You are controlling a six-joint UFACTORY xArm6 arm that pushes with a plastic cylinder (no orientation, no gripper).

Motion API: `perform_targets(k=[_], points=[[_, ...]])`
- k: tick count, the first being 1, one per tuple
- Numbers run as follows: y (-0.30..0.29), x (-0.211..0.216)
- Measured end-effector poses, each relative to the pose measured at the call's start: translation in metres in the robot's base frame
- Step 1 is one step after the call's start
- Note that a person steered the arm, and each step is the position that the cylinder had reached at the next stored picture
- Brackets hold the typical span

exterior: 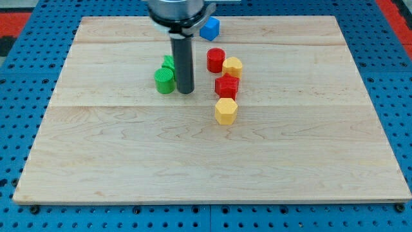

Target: Nudge the red circle little bit right

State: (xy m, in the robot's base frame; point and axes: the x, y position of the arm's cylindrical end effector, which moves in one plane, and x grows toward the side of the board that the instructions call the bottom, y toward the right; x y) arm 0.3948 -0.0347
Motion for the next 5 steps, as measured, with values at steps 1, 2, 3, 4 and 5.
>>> perform_targets(k=[1, 2, 3, 4, 5], points=[[0.009, -0.036], [0.031, -0.060], [0.032, -0.075], [0.032, -0.086], [0.035, -0.097]])
